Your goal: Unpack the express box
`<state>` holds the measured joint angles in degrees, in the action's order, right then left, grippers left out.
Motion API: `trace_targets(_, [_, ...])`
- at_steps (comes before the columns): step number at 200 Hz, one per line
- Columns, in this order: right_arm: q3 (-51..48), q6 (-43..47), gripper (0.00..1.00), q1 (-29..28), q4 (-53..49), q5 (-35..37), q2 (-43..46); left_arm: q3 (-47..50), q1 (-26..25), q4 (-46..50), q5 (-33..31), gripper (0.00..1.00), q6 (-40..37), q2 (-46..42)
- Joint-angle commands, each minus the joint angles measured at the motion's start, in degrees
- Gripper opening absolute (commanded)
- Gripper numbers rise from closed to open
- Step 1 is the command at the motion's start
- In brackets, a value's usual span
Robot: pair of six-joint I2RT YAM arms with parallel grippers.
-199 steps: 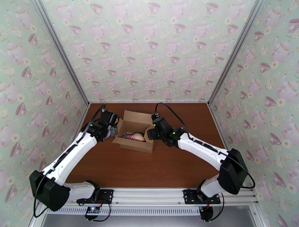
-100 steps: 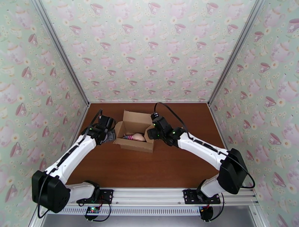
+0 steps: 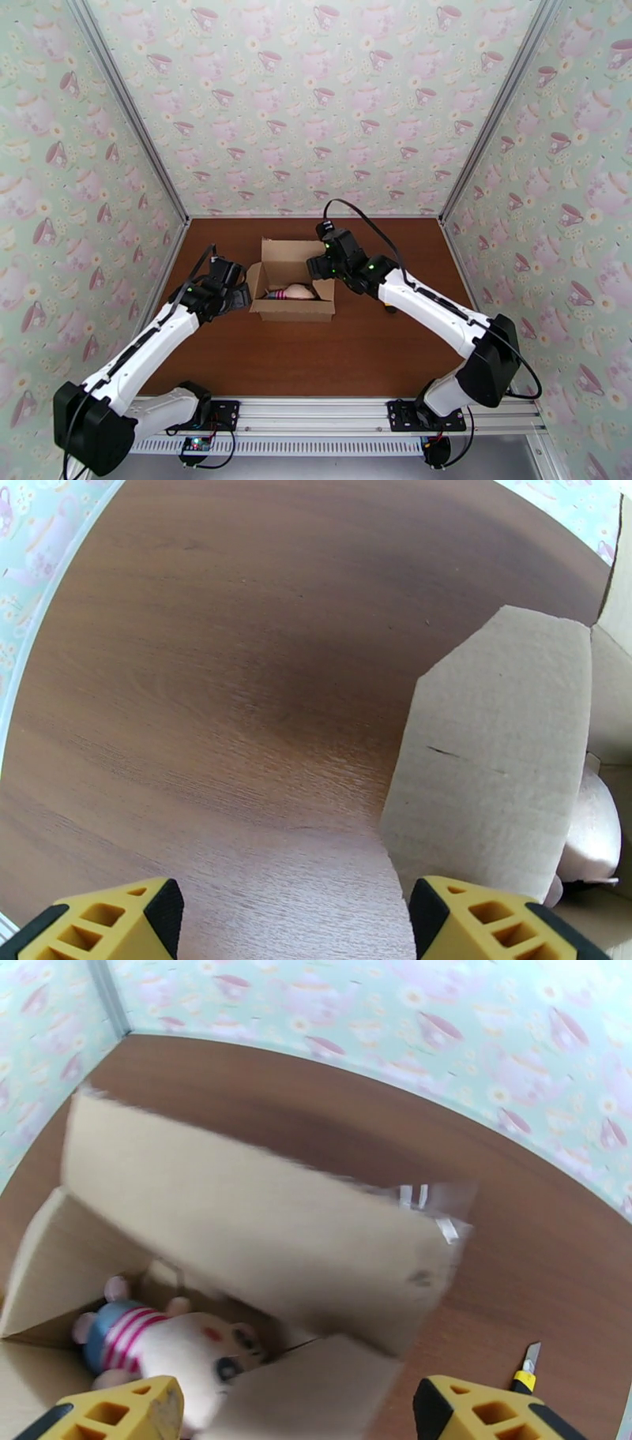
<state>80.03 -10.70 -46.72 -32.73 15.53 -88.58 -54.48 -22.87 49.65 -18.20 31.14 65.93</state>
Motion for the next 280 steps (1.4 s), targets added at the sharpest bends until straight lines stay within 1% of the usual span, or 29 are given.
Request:
trace_targets(1, [1.2,-1.0,0.83,-2.6,-4.1,3.9,-0.8,0.7,-0.3,1.0,0.8,0.81,0.7,-0.4])
trace_targets(17, [1.1,-2.1,0.83,-3.8,-5.3,6.3,-1.9,0.1,-0.3,1.3,0.4,0.81,0.3,0.0])
trace_targets(33, [0.9,-2.2,0.83,-5.2,-6.0,10.1,-3.3,-0.5,-0.3,1.4,0.2,0.82,-0.2,0.4])
trace_targets(52, [1.4,-2.7,0.82,-5.6,-7.5,13.0,-5.4,-1.0,-0.2,1.5,-0.3,0.82,-0.6,0.8])
trace_targets(81, [1.2,-3.0,0.81,-5.8,-8.3,15.2,-5.9,-1.7,-0.2,1.8,-0.6,0.82,-1.1,1.1])
trace_targets(124, [0.9,-2.3,0.81,-5.8,-8.8,17.5,-2.8,-1.9,-0.2,1.9,-1.4,0.82,-1.3,1.1])
trace_targets(161, [0.3,-1.9,0.8,-5.8,-9.5,18.7,-0.3,-1.9,-0.1,2.2,-1.8,0.82,-1.5,1.1])
trace_targets(238, [-4.4,-2.1,0.81,-5.2,-12.1,21.7,6.2,-2.3,0.2,3.0,-2.7,0.82,-1.9,1.2])
trace_targets(256, [-5.5,-2.8,0.81,-3.8,-13.1,21.0,7.3,-2.3,0.3,3.2,-2.9,0.82,-2.0,1.2])
trace_targets(280, [-8.4,-3.9,0.81,-1.1,-12.9,17.6,9.5,-2.3,0.4,3.5,-3.2,0.82,-2.0,1.0])
